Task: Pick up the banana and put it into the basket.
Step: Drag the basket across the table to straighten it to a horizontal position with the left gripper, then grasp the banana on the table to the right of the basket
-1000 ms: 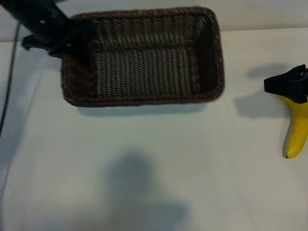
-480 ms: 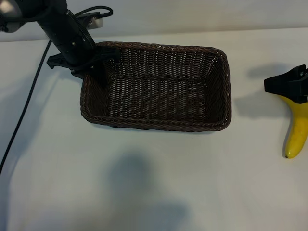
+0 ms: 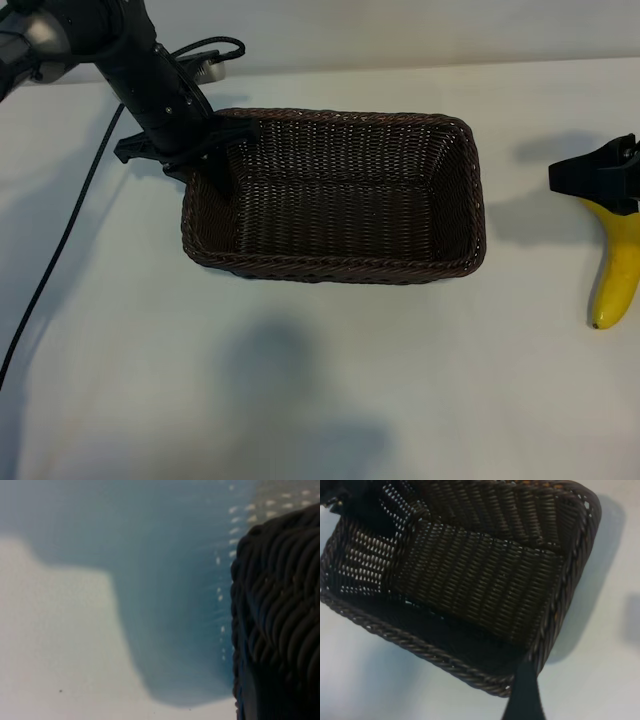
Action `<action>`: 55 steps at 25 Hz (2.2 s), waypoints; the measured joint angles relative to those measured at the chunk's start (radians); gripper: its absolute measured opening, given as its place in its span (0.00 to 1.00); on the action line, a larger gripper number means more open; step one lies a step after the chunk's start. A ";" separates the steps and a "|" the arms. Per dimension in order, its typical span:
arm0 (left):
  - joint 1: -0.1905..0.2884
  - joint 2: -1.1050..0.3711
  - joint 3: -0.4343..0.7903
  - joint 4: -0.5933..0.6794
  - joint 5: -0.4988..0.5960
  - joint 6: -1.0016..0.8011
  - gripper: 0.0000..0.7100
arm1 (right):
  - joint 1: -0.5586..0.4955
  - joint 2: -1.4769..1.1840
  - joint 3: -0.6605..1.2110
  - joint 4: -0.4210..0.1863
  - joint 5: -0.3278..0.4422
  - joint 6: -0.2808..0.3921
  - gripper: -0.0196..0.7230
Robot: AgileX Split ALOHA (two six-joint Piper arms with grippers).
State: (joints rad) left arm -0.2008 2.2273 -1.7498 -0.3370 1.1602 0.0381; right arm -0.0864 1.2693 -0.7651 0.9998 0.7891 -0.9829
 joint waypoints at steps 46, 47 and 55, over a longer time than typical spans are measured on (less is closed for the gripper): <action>0.030 -0.194 -0.045 0.407 0.015 -0.074 0.80 | 0.000 0.000 0.000 0.000 0.000 0.000 0.80; 0.035 -0.195 -0.045 0.435 0.015 -0.077 0.80 | 0.000 0.000 0.000 0.000 0.000 0.000 0.80; 0.084 -0.208 -0.046 0.488 0.015 -0.083 0.80 | 0.000 0.000 0.000 0.000 -0.002 0.000 0.80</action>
State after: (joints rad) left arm -0.1165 2.0191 -1.7956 0.1507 1.1754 -0.0454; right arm -0.0864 1.2693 -0.7651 0.9998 0.7873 -0.9829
